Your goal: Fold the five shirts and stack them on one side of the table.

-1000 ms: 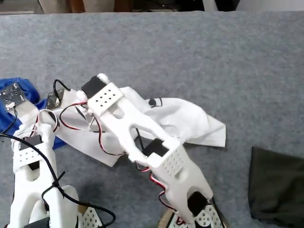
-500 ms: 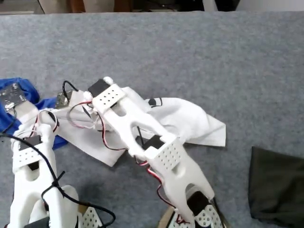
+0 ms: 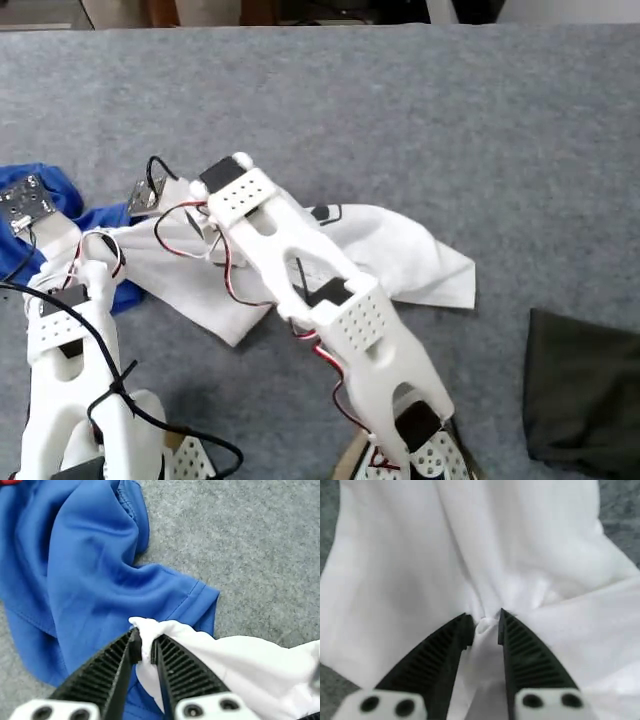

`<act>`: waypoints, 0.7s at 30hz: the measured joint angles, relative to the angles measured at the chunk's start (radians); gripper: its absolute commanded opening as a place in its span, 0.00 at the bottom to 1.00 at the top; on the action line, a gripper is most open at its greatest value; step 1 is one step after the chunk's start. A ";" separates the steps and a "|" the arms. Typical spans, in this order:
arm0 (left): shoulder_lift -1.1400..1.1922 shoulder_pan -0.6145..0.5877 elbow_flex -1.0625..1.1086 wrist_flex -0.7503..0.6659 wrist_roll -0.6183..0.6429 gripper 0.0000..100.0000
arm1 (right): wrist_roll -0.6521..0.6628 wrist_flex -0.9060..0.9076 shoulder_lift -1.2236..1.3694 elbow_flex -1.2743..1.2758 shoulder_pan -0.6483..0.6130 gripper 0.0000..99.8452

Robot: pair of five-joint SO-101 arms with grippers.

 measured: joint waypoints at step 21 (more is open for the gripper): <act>0.006 0.000 0.000 0.000 0.002 0.02 | 0.092 0.189 0.009 -0.170 0.101 0.05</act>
